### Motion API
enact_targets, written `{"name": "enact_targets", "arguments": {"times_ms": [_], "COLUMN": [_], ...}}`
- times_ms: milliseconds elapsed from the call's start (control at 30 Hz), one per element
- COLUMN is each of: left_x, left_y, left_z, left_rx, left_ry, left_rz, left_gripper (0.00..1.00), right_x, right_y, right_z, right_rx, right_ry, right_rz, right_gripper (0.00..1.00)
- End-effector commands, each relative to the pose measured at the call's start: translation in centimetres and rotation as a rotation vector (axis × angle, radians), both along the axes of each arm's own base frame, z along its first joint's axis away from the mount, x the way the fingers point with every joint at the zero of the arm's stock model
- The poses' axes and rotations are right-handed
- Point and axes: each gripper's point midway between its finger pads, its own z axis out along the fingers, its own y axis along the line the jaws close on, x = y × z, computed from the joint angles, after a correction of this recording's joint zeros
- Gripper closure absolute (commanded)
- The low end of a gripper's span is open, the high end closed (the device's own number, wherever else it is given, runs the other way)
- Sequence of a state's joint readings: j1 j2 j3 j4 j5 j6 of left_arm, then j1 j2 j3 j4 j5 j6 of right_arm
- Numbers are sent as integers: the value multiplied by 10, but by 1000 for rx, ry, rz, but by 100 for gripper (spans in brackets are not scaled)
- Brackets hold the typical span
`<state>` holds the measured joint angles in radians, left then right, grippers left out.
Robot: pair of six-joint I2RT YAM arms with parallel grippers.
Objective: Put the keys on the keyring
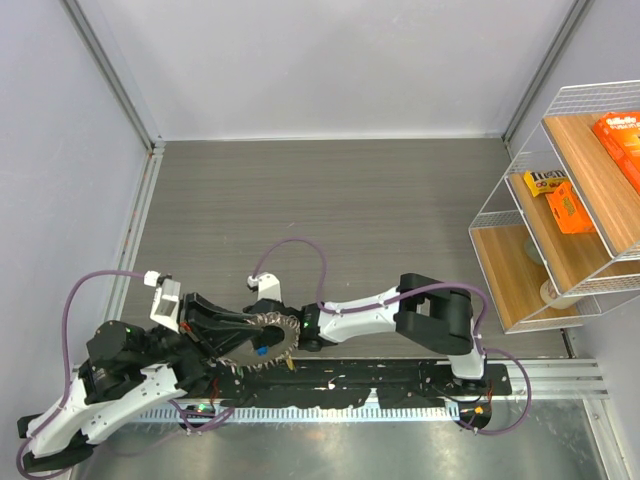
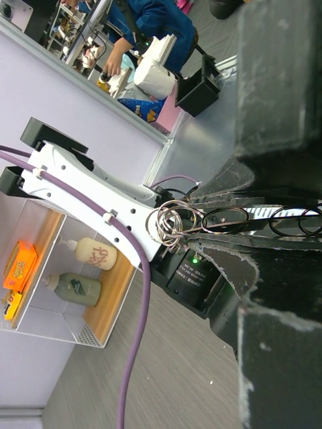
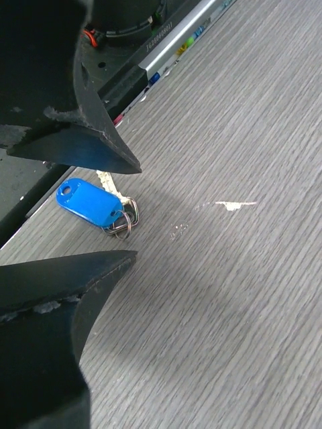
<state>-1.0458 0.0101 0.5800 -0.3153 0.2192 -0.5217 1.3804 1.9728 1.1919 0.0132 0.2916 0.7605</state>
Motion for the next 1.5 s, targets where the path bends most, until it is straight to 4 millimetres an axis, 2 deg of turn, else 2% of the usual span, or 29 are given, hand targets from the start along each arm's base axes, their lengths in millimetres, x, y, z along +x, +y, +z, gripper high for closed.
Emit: {"name": "enact_targets", "arguments": {"times_ms": [0,67,300,433,567,600,767,800,833,867,900,933,1000,1067,1233,1333,1467], "left_x": [-37,-37,-37,-37,-36,-36,-34,-35,-35,-35,-36,-36,-36,-37,-38,-39,-41], "left_y": [72,72,74,73,73,72,70,70,70,70,71,71,70,70,73,74,76], "left_z": [56,56,56,54,54,54,53,54,54,54,55,54,54,54,55,57,59], "left_rx": [-321,-319,-322,-318,-316,-314,-307,-307,-305,-304,-307,-305,-306,-307,-314,-322,-326], "left_ry": [-166,-166,-167,-165,-163,-163,-162,-165,-165,-163,-165,-164,-162,-163,-168,-175,-181], "left_rz": [24,22,25,24,27,27,30,29,25,24,23,21,20,19,19,19,15], "left_gripper": [100,100,100,100,100,100,100,100,100,100,100,100,100,100,100,100,100], "right_x": [5,6,6,3,3,6,12,14,17,18,16,13,10,5,-27,-41,-58], "right_y": [-11,-13,-14,-15,-27,-29,-51,-55,-64,-65,-67,-69,-76,-87,-91,-82,-68], "right_z": [-10,-13,-23,-22,-20,-15,-6,2,2,15,25,28,36,38,32,35,36], "right_rx": [-74,-93,-135,-139,-145,-138,-152,-141,-159,-136,-114,-108,-110,-129,-30,101,169], "right_ry": [-55,-61,-85,-91,-100,-112,-153,-160,-177,-194,-211,-214,-227,-203,-21,91,184], "right_rz": [-31,-33,-31,-23,-36,-47,-77,-83,-90,-83,-50,-29,11,17,34,-13,5], "right_gripper": [47,53,62,78,92,95,94,95,94,95,86,73,56,50,48,48,46]}}
